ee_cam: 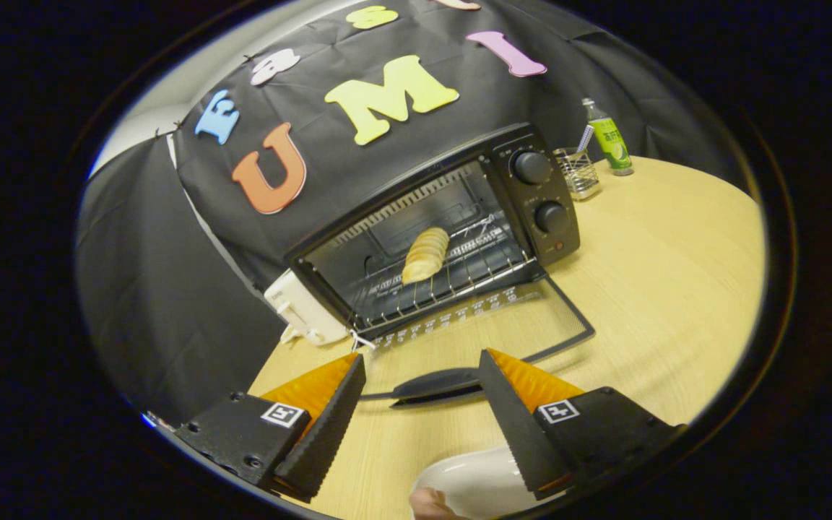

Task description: Open the toaster oven, put the food inside, and close the toaster oven door.

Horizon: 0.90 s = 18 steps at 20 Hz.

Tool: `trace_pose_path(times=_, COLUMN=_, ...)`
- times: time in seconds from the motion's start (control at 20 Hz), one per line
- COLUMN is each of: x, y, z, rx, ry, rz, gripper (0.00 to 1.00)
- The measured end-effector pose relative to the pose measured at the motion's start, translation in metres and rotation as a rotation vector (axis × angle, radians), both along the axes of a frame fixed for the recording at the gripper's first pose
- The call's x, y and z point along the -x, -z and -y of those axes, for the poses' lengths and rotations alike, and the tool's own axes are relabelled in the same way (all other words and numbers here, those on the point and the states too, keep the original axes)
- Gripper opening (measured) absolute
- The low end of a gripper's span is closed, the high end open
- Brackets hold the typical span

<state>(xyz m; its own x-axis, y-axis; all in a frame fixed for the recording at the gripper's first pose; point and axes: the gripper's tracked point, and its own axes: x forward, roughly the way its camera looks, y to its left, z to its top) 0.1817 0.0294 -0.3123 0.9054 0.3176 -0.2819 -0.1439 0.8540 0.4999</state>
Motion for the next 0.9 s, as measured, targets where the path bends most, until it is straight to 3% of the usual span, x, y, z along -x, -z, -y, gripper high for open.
trace_pose_path(times=0.2, x=0.016, y=0.025, z=-0.012, rx=0.139, ry=-0.022, rz=-0.048, gripper=1.00)
trace_pose_path(times=0.4, x=0.013, y=0.039, z=-0.013, rx=0.315, ry=0.006, rz=-0.041, gripper=1.00)
trace_pose_path(times=0.9, x=-0.001, y=0.047, z=-0.007, rx=0.469, ry=0.123, rz=-0.124, gripper=1.00)
